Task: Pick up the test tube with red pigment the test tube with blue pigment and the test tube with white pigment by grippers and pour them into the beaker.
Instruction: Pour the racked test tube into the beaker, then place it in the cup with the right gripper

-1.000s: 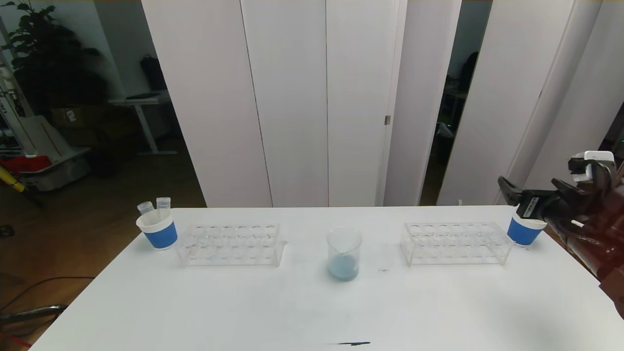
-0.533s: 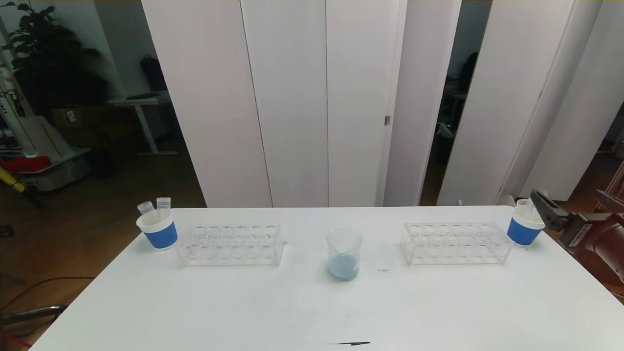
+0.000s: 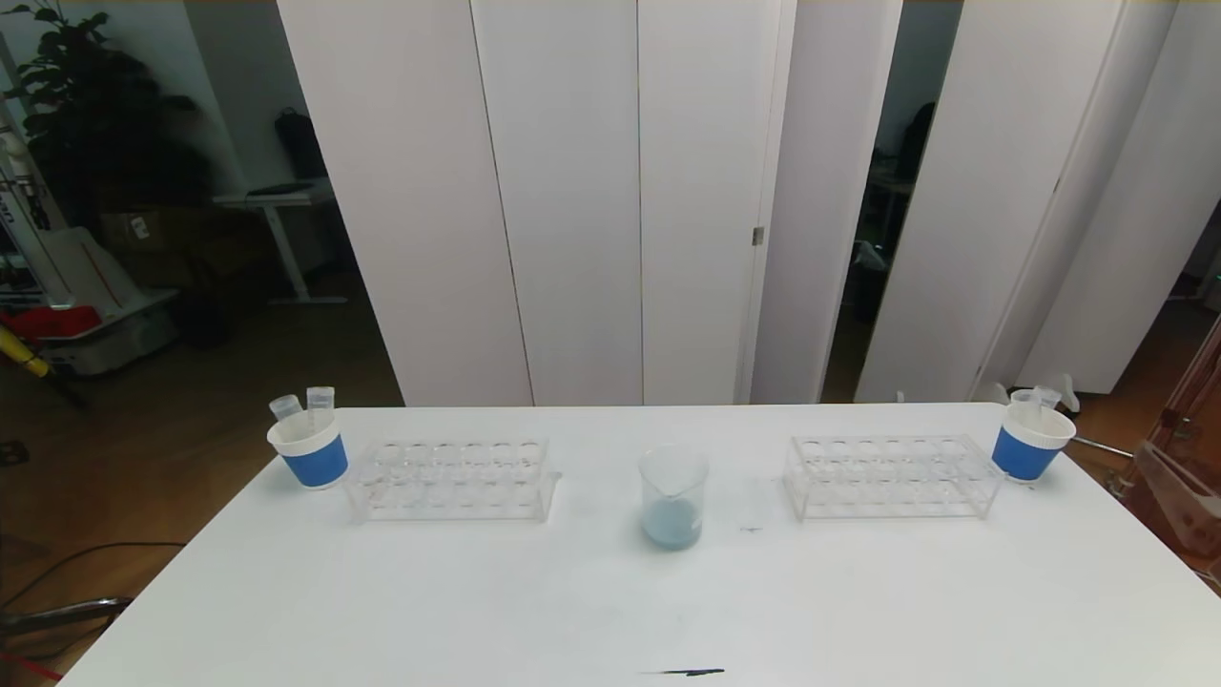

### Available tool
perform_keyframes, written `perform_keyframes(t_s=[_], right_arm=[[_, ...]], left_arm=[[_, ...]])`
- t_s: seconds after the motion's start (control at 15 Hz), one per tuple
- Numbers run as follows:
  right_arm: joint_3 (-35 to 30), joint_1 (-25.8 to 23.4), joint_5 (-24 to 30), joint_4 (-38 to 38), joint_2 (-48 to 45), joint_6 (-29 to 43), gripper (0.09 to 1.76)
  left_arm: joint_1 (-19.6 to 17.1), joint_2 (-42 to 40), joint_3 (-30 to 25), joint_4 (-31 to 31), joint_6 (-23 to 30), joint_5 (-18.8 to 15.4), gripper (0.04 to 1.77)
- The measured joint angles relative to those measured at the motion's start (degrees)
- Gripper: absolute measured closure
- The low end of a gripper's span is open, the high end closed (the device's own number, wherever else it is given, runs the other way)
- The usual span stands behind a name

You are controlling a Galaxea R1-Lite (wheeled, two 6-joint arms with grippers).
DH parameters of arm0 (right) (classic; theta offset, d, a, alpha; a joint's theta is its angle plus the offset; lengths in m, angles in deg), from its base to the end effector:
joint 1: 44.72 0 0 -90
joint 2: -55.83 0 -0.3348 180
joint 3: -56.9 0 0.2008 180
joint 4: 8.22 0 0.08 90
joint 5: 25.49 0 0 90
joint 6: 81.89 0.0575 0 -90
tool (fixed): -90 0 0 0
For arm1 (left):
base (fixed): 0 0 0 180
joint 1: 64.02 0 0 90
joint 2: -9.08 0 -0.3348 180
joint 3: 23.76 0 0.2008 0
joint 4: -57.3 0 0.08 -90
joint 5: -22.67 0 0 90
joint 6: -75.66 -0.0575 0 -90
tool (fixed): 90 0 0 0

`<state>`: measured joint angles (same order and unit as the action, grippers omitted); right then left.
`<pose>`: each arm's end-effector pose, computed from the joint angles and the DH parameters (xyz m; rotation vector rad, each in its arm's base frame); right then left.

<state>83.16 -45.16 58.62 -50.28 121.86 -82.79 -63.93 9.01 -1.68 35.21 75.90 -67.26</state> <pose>0.1554 -0.0071 0.1830 -0.0138 -0.0391 -0.1108 -0.0113 0.0001 0.0754 -0.0042 -0.0010 -0.0004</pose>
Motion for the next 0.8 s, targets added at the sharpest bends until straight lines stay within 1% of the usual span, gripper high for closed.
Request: perform_keyframes(t_s=[0.13, 0.4, 0.47, 0.6, 0.8], right_arm=[[-0.3, 0.1, 0.2, 10.1, -8.2, -0.1, 0.1], [2.3, 0.5, 1.0, 40.0, -29.7, -0.1, 0.1], [3.3, 0.6, 1.0, 46.2, -35.0, -0.2, 0.1], [4.7, 0.4, 1.4, 56.1, -44.7, -0.2, 0.1], [5.4, 0.1, 1.7, 64.9, -55.3, -0.3, 0.1]], left_arm=[[0.0, 0.0, 0.0, 0.0, 0.0, 0.0, 0.06], [0.0, 0.0, 0.0, 0.0, 0.0, 0.0, 0.06], [0.0, 0.0, 0.0, 0.0, 0.0, 0.0, 0.06], [0.0, 0.0, 0.0, 0.0, 0.0, 0.0, 0.06], [0.0, 0.0, 0.0, 0.0, 0.0, 0.0, 0.06]])
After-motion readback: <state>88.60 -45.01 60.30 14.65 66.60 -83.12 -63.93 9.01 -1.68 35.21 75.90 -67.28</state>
